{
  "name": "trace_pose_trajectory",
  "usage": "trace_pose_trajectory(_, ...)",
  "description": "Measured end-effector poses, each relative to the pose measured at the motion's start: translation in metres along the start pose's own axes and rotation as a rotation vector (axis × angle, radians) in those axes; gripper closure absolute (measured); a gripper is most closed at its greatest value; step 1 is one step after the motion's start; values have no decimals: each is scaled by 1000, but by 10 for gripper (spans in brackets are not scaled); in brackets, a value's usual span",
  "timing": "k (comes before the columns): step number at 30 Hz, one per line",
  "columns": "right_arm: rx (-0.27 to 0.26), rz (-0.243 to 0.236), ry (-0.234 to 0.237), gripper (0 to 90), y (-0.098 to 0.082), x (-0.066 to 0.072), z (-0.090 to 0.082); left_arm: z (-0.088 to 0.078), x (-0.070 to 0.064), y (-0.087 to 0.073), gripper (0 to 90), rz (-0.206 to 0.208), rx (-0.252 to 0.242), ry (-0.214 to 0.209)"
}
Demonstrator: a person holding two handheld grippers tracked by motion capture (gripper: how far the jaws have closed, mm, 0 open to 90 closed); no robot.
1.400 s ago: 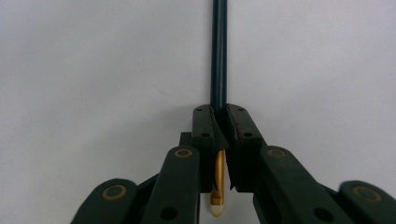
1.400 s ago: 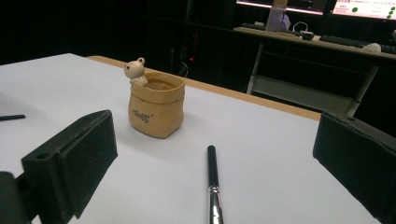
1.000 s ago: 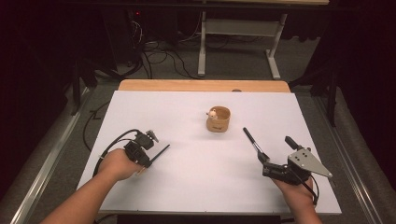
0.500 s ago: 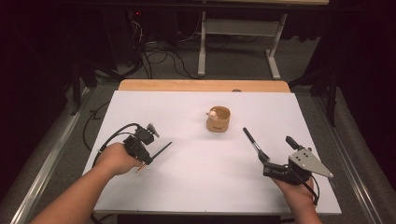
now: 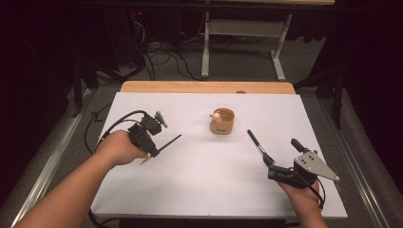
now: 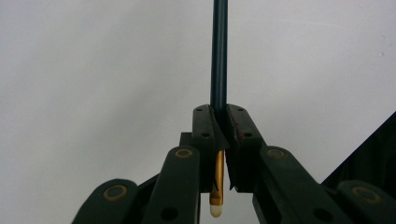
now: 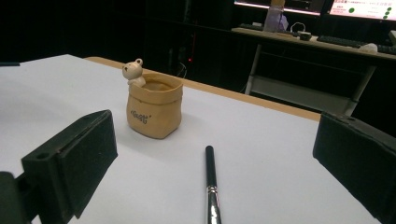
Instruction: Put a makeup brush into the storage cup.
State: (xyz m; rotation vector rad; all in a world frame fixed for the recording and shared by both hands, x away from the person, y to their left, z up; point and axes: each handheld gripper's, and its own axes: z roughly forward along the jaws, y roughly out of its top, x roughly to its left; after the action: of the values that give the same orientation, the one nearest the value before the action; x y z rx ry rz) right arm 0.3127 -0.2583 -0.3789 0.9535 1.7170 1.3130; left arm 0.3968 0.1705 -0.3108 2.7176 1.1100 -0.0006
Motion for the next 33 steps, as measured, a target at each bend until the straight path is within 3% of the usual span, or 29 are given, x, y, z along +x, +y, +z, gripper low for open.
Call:
trace_pose_trajectory(2, 1, -2, 1, 13, 0, 0, 0, -5, -1, 3, 829, 11, 10, 0)
trace_pose_trajectory(7, 3, 2, 1, 13, -1, -1, 1, -24, -3, 10, 829, 23, -33, 4)
trace_pose_trajectory(13, 6, 3, 2, 13, -1, 0, 1, -33, -9, 20, 829, 61, -29, 20)
trace_pose_trajectory(28, 3, -10, 2, 16, -2, -1, 2, -22, -22, 36, 829, 112, -8, 11)
trace_pose_trajectory(33, 33, -6, -13, 25, -4, -3, 4, -14, -28, 43, 829, 132, -2, 5)
